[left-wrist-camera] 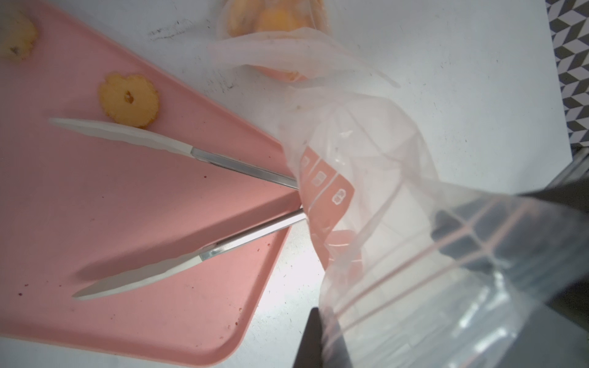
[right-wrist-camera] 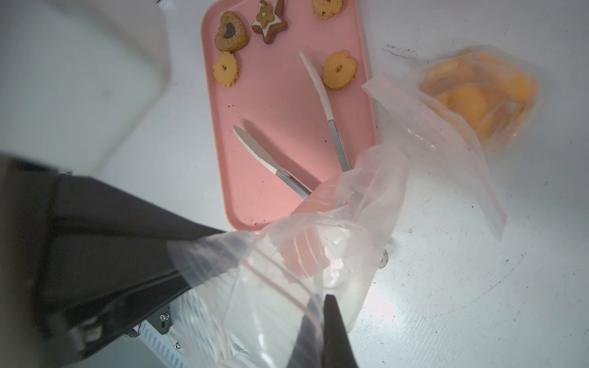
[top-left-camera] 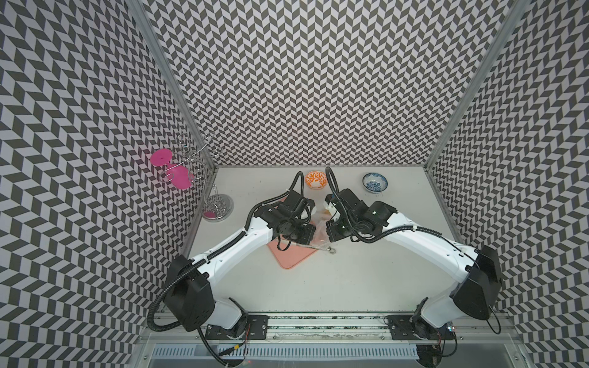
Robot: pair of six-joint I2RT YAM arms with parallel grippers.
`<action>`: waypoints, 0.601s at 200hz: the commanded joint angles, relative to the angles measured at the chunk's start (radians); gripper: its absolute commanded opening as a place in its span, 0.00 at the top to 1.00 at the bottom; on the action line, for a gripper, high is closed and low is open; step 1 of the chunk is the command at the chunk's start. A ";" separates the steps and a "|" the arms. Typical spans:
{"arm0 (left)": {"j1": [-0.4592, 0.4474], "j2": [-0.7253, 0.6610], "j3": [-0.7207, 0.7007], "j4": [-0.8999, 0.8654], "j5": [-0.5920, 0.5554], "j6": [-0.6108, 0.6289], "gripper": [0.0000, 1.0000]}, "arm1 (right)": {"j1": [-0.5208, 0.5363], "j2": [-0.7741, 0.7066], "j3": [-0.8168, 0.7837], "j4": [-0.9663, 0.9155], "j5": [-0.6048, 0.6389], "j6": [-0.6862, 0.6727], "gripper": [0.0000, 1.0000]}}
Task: Put the cookies into a resealable bag to prevent moisture
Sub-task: Open the ziploc bag at the center of the board.
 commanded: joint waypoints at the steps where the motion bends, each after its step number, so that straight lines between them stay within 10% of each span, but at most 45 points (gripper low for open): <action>1: 0.032 -0.069 0.040 -0.126 -0.031 -0.008 1.00 | -0.002 0.017 0.009 0.017 0.048 -0.037 1.00; 85: 0.264 -0.288 -0.146 -0.245 0.242 -0.196 1.00 | 0.089 0.080 -0.040 0.351 -0.259 -0.226 0.99; 120: 0.336 -0.336 -0.281 -0.221 0.255 -0.191 1.00 | 0.118 0.066 -0.161 0.556 -0.348 -0.253 0.78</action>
